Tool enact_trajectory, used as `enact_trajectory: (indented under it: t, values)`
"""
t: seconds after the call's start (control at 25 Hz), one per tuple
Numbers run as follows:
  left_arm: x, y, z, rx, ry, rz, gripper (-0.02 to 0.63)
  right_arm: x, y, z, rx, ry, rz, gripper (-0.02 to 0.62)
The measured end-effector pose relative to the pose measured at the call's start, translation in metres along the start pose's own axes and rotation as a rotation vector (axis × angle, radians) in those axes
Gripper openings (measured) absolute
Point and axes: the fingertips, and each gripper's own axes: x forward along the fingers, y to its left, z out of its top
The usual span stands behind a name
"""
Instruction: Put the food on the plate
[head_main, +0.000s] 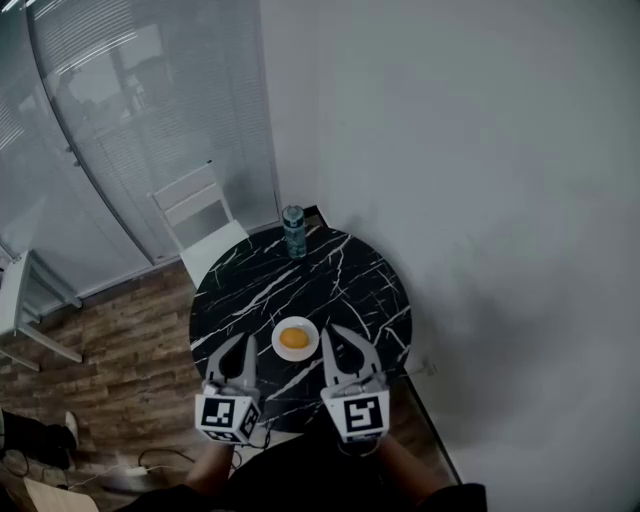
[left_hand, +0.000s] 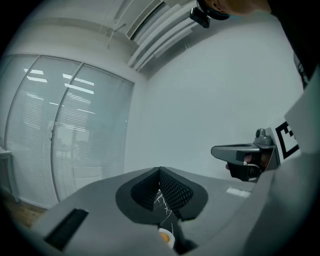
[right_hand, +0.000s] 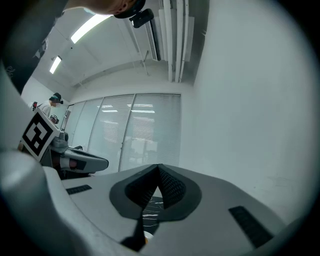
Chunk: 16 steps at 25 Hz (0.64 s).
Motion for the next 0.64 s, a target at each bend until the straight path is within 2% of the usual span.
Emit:
enact_trajectory:
  t: [0.64]
  values:
    - [0.026, -0.012, -0.013, -0.012, 0.04, -0.027, 0.0, 0.006, -0.019, -0.016, -0.001, 0.02, -0.008, -0.005]
